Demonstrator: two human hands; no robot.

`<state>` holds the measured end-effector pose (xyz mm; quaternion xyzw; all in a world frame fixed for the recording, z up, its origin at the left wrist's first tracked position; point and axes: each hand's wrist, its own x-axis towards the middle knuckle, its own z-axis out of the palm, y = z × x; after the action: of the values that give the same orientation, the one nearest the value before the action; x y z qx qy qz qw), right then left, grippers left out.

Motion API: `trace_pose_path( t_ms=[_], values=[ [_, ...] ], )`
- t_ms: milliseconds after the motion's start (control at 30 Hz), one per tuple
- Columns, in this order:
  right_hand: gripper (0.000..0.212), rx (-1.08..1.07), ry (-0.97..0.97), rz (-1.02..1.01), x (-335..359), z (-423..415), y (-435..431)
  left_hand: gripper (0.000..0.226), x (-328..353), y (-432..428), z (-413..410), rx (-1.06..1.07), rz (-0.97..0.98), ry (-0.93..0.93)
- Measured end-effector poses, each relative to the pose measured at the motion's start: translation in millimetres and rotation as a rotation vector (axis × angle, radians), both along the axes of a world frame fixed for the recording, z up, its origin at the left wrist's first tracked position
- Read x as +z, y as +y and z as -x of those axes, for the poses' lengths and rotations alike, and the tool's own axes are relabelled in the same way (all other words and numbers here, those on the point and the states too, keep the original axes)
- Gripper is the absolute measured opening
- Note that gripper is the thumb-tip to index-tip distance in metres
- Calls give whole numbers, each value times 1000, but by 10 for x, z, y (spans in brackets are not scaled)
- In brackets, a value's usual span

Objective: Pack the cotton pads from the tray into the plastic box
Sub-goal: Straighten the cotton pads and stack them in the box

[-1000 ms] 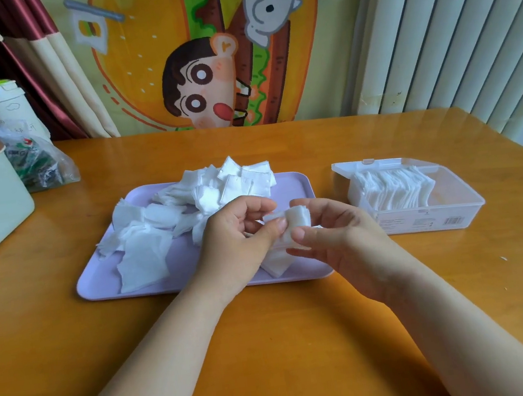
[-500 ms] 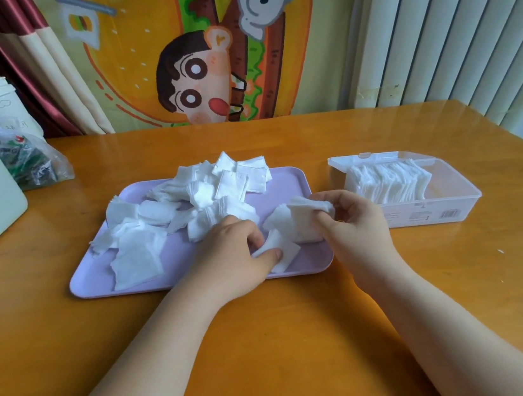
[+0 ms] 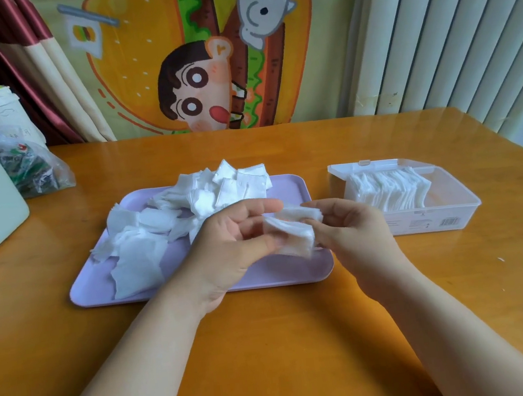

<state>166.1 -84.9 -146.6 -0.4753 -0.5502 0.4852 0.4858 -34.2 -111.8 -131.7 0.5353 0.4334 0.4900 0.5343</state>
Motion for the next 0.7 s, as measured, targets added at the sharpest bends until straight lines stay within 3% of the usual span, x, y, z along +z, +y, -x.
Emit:
trace_pose_path(
  t_ms=[333, 600, 700],
  values=[
    [24, 183, 53, 37, -66, 5, 12, 24, -118, 60, 9, 193, 25, 63],
    [27, 303, 103, 64, 4, -8, -27, 23, -124, 50, 5, 217, -45, 134],
    [34, 337, 103, 45, -9, 17, -53, 34, -112, 54, 14, 267, -59, 228]
  ],
)
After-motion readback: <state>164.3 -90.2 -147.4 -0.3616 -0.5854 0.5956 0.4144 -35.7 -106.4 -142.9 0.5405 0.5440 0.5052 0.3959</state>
